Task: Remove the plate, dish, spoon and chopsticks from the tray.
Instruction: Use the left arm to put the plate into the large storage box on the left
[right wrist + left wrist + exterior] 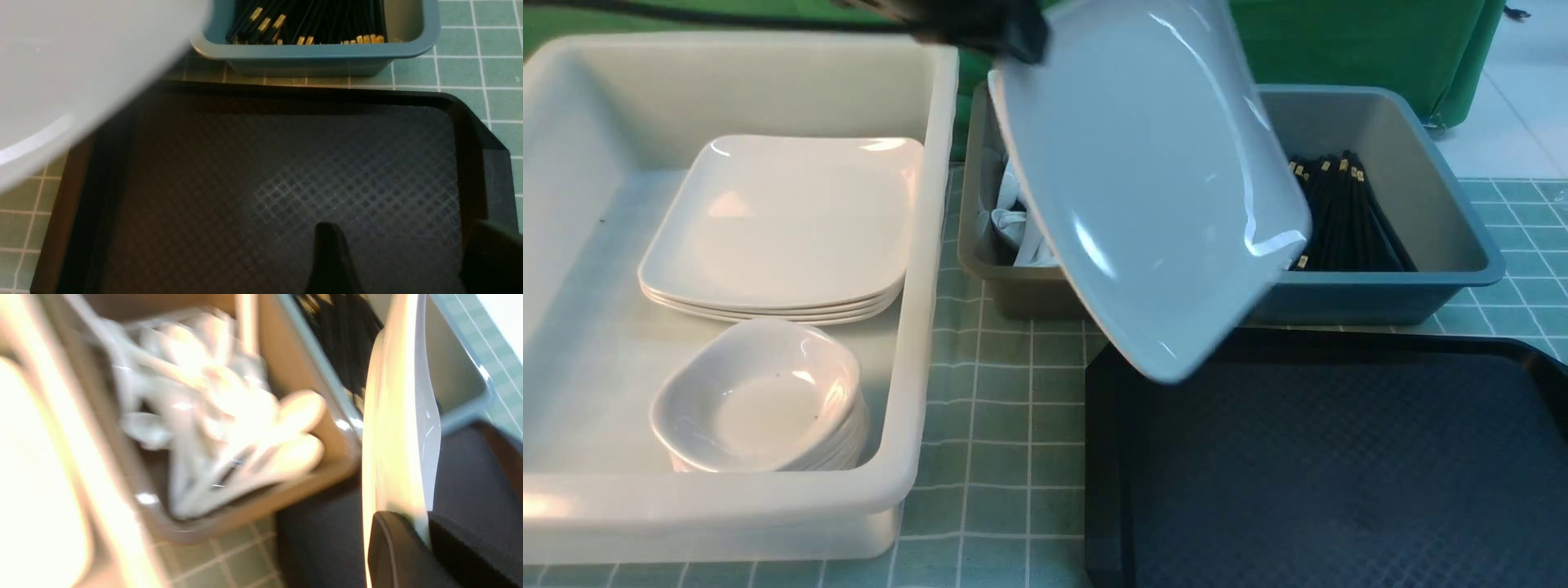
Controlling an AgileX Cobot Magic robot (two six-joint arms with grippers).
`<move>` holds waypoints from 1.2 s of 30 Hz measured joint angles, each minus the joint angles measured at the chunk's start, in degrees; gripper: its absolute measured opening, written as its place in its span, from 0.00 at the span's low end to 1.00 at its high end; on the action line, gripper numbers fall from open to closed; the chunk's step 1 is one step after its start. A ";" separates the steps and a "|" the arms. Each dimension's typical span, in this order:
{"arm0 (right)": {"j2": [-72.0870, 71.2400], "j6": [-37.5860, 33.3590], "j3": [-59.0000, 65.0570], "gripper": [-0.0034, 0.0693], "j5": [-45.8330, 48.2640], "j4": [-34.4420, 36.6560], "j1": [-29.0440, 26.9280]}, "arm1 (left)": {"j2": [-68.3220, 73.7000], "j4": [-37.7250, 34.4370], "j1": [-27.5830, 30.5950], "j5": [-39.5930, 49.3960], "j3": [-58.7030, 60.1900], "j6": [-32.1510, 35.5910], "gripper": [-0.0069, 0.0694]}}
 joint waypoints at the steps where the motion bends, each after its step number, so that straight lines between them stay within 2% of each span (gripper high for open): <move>1: 0.00 0.00 0.00 0.67 0.00 0.00 0.00 | -0.64 -0.73 2.35 0.33 0.00 0.42 0.12; 5: 0.00 0.00 0.00 0.67 0.00 0.00 0.00 | -3.13 -2.97 11.92 1.26 0.00 0.98 0.12; 7: 0.00 0.00 0.00 0.67 0.00 0.00 0.00 | -4.64 -4.65 19.13 1.30 0.00 2.01 0.13; 9: 0.00 0.00 0.00 0.67 0.00 0.00 0.00 | -5.05 -5.61 21.38 1.30 -0.02 2.50 0.13; 10: 0.00 0.00 0.00 0.67 0.00 0.00 0.00 | -5.81 -7.42 26.34 1.30 -0.02 3.86 0.13; 11: 0.00 0.00 0.00 0.67 0.00 0.00 0.00 | -5.87 -7.67 26.34 1.30 -0.02 3.86 0.13; 13: 0.00 0.00 0.00 0.67 0.00 0.00 0.00 | -6.01 -11.03 33.18 1.32 -0.02 5.15 0.13; 16: 0.00 0.00 0.00 0.67 0.00 0.00 0.00 | -5.47 -11.99 37.86 1.37 -0.02 6.43 0.13; 19: 0.00 0.00 0.00 0.67 0.00 0.00 0.00 | -3.58 -11.99 40.51 1.37 -0.02 7.20 0.13; 29: 0.00 0.00 0.00 0.67 -0.25 0.00 0.00 | 8.94 -11.33 40.92 0.96 -0.02 7.77 0.13; 36: 0.00 0.00 0.00 0.67 -0.78 0.00 0.00 | 15.01 -16.71 40.92 -0.51 -0.02 9.71 0.13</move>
